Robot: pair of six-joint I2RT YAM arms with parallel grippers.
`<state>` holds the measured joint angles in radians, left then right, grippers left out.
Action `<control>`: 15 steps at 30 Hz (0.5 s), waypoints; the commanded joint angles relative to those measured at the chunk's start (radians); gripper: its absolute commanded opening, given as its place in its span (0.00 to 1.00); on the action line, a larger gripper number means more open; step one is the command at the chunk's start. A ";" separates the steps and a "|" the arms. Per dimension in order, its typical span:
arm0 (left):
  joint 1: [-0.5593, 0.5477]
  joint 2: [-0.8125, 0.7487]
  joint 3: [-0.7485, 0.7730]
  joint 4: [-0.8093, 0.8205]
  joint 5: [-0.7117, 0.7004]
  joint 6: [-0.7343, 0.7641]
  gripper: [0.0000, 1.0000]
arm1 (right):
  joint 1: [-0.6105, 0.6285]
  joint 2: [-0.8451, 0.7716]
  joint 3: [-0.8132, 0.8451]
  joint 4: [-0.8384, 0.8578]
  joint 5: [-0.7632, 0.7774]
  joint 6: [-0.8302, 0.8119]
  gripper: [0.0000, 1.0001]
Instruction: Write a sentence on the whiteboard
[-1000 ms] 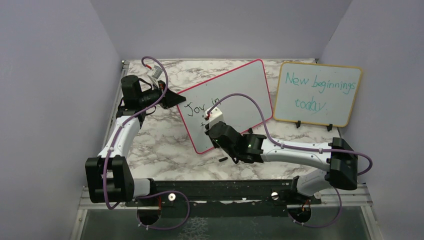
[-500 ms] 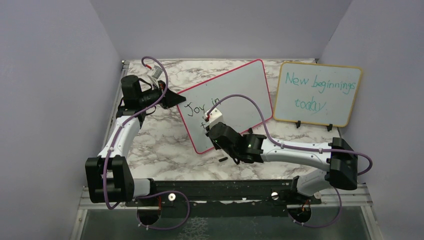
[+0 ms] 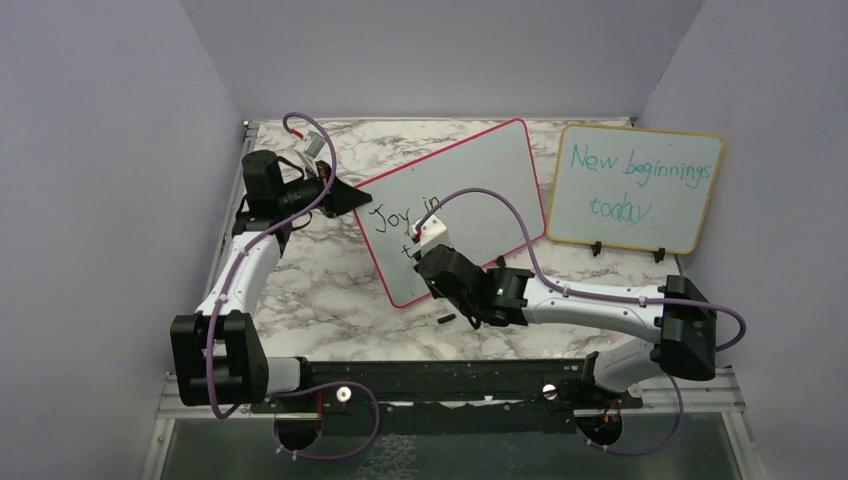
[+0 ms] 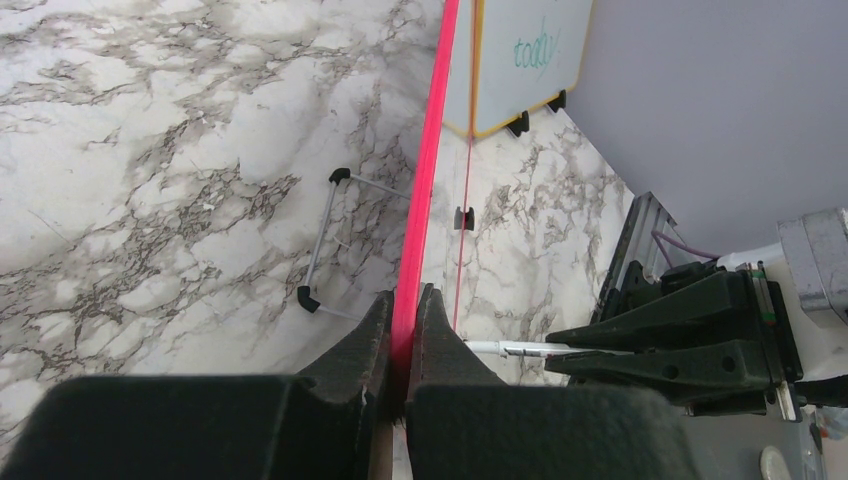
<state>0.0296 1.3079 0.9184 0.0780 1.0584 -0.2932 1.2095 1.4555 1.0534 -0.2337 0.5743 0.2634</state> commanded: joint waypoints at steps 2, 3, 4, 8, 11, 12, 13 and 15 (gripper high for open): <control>-0.008 0.034 -0.016 -0.076 -0.127 0.113 0.00 | 0.001 -0.035 -0.008 0.007 0.074 0.017 0.00; -0.008 0.033 -0.016 -0.076 -0.126 0.114 0.00 | 0.001 -0.038 -0.010 0.015 0.073 0.014 0.00; -0.009 0.034 -0.016 -0.076 -0.126 0.114 0.00 | 0.001 -0.042 -0.012 0.021 0.070 0.012 0.01; -0.009 0.032 -0.016 -0.076 -0.127 0.114 0.00 | 0.001 -0.052 -0.013 0.033 0.062 0.007 0.00; -0.008 0.032 -0.016 -0.076 -0.127 0.113 0.00 | 0.000 -0.052 -0.013 0.041 0.061 0.005 0.00; -0.008 0.033 -0.016 -0.076 -0.126 0.112 0.00 | -0.001 -0.052 -0.013 0.046 0.061 0.005 0.01; -0.009 0.034 -0.016 -0.076 -0.126 0.112 0.00 | -0.001 -0.051 -0.013 0.049 0.060 0.005 0.01; -0.008 0.035 -0.015 -0.076 -0.124 0.112 0.00 | -0.001 -0.048 -0.010 0.054 0.055 0.004 0.00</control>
<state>0.0296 1.3083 0.9184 0.0780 1.0588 -0.2932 1.2091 1.4265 1.0458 -0.2184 0.6083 0.2646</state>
